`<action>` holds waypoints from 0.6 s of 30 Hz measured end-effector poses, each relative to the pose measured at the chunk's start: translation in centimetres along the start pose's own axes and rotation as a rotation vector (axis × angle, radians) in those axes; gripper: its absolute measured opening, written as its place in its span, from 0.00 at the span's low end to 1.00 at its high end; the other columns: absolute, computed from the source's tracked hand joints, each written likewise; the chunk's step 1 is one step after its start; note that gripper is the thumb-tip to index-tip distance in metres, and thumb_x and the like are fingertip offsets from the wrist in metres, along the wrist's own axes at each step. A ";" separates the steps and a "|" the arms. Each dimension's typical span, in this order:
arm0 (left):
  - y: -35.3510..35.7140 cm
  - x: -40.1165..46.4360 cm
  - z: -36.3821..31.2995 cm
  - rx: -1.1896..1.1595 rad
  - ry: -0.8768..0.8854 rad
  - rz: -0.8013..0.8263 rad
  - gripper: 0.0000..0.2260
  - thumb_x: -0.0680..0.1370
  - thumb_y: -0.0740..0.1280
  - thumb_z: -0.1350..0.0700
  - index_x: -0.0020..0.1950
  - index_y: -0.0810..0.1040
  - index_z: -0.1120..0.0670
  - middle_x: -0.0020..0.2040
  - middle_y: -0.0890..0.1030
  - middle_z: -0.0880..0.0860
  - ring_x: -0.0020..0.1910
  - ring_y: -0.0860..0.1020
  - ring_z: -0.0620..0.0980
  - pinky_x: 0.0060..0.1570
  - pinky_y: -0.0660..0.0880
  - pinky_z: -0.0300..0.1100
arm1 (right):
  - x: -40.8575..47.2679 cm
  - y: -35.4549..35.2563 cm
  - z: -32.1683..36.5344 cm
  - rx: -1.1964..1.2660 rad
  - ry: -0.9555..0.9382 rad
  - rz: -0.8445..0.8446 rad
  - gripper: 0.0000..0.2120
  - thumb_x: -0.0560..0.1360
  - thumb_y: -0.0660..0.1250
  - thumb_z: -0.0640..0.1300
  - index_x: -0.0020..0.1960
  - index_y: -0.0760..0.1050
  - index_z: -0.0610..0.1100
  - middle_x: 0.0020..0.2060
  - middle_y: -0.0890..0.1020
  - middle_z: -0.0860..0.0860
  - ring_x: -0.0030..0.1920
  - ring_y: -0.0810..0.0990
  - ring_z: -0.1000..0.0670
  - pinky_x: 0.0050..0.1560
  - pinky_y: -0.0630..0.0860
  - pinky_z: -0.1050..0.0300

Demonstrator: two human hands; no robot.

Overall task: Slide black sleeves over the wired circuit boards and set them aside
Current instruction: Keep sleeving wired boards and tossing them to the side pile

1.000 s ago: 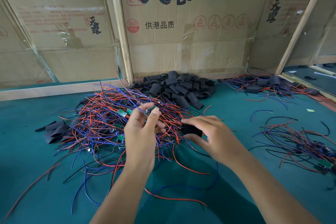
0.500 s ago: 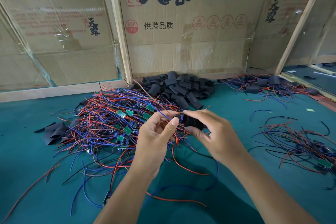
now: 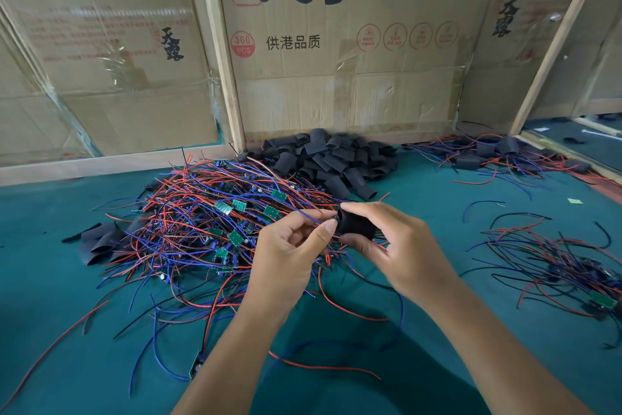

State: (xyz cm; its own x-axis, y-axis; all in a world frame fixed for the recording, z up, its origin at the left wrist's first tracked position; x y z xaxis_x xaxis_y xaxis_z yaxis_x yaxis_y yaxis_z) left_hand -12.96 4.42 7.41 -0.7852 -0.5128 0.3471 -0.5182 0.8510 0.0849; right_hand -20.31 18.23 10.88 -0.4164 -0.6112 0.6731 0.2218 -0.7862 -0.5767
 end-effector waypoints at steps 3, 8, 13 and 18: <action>0.1 0.0 0.0 0.001 0.002 -0.018 0.04 0.78 0.71 0.63 0.47 0.85 0.55 0.43 0.86 0.49 0.37 0.80 0.42 0.40 0.79 0.36 | 0.0 0.0 0.0 -0.013 0.005 0.004 0.20 0.75 0.72 0.48 0.63 0.79 0.40 0.56 0.84 0.50 0.55 0.82 0.52 0.57 0.75 0.63; 0.0 -0.1 0.1 -0.021 -0.003 -0.034 0.03 0.77 0.71 0.64 0.45 0.83 0.59 0.37 0.82 0.49 0.36 0.79 0.44 0.40 0.78 0.36 | -0.2 0.2 0.0 -0.004 0.003 0.008 0.20 0.76 0.71 0.48 0.64 0.79 0.40 0.56 0.84 0.50 0.55 0.82 0.54 0.57 0.75 0.65; -0.1 -0.2 0.3 -0.016 -0.032 -0.050 0.05 0.79 0.70 0.60 0.46 0.85 0.57 0.39 0.84 0.52 0.36 0.82 0.46 0.39 0.78 0.35 | -0.1 0.2 -0.2 0.011 0.002 0.002 0.20 0.76 0.69 0.52 0.63 0.79 0.41 0.56 0.84 0.51 0.56 0.81 0.56 0.58 0.73 0.68; 0.1 -0.3 -0.1 -0.010 -0.019 -0.034 0.05 0.80 0.68 0.62 0.47 0.84 0.59 0.38 0.84 0.51 0.35 0.82 0.44 0.39 0.77 0.33 | -0.1 0.3 -0.1 0.004 -0.012 0.013 0.19 0.77 0.70 0.51 0.63 0.79 0.42 0.57 0.83 0.53 0.57 0.81 0.58 0.58 0.73 0.68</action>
State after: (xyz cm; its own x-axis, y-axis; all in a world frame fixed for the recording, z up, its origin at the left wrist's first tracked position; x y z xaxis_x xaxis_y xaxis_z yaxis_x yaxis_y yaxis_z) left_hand -12.75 4.64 7.45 -0.7734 -0.5438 0.3258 -0.5418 0.8338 0.1058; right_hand -20.32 18.08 10.54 -0.4026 -0.6226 0.6710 0.2306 -0.7784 -0.5839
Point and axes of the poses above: each hand's wrist, its own x-axis towards the middle knuckle, its own y-axis out of the palm, z = x × y, the point moved 9 cm from there along x, towards the middle knuckle
